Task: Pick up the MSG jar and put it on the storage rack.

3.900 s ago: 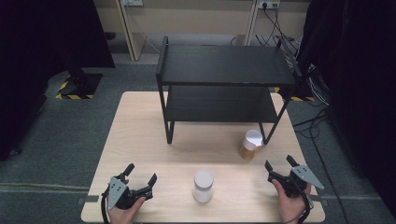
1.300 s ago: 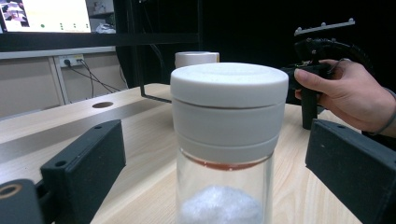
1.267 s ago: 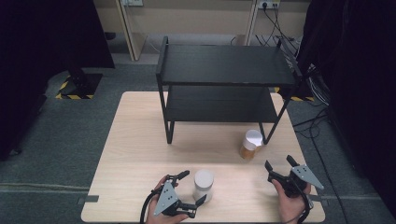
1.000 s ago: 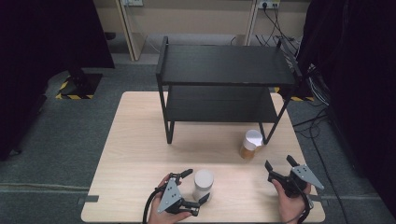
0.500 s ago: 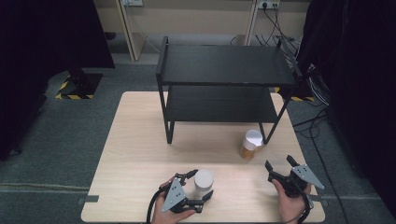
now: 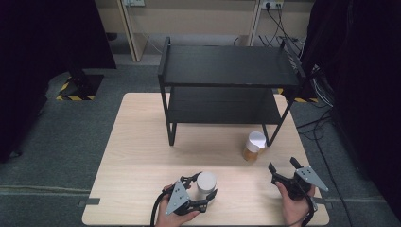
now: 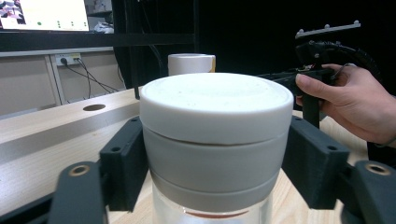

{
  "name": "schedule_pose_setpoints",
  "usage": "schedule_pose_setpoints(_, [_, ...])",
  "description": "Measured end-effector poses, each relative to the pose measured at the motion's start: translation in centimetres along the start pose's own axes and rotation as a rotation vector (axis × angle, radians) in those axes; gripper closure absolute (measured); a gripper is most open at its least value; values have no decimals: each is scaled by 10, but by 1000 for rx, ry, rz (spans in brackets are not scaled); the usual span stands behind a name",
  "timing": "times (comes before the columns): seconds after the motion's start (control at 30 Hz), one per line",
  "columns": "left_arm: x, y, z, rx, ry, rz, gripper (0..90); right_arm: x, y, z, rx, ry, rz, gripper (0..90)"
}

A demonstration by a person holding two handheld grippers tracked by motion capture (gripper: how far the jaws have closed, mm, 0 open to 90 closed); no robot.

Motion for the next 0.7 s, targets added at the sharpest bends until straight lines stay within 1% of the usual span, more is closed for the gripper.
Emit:
schedule_pose_setpoints(0.07, [0,0,-1,1,0,-4,331,0,0,0,0,1,0,67])
schedule_pose_setpoints(0.53, [4,3,0,16,-14,-11,336,0,0,0,1,1,1,67])
schedule_pose_setpoints(0.63, [7,3,0,18,-24,-14,336,0,0,0,1,0,1,67])
schedule_pose_setpoints(0.7, [8,3,0,20,-24,-26,336,0,0,0,1,0,2,67])
Point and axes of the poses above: each handheld gripper's, and its own axes: z roughly forward along the jaws, x roughly out of its top, y roughly to its right, the point moved 3 cm from there along z, roughly forward along the jaws, and after that the axes turned 9 degrees about -x, right-handed, at the moved point
